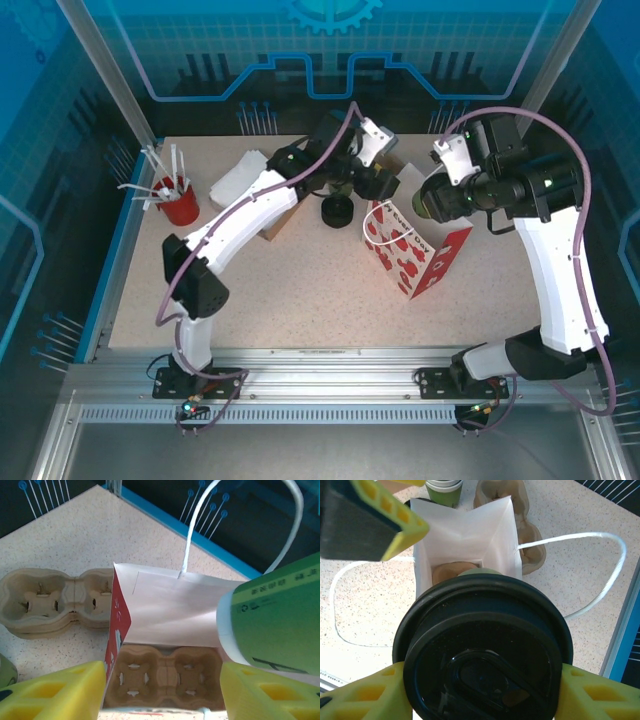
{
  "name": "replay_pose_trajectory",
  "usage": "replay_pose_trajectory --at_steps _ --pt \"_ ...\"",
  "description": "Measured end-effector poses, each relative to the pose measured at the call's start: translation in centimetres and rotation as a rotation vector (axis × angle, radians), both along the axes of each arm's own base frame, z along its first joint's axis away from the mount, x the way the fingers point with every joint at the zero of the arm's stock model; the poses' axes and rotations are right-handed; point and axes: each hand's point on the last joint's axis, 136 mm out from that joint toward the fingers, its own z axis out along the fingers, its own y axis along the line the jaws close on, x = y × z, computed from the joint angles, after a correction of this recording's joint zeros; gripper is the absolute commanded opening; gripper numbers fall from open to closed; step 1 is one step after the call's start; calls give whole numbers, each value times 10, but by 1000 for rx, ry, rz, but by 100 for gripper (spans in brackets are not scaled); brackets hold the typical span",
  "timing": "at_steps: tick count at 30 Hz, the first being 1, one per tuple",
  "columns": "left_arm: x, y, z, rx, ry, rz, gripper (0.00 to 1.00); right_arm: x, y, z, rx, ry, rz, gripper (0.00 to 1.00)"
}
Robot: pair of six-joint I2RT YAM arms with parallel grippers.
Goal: Pack the takeout coffee
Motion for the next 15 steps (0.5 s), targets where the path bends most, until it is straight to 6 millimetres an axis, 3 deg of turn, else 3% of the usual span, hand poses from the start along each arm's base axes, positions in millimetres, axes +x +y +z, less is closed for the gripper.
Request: replay_pose_trajectory --at_steps 7,15 --pt "17 -14 -22 57 15 -26 50 1 -4 -20 -39 58 -11 34" --pt "20 -16 -33 89 28 -39 42 7 -2 -34 -56 103 -11 34"
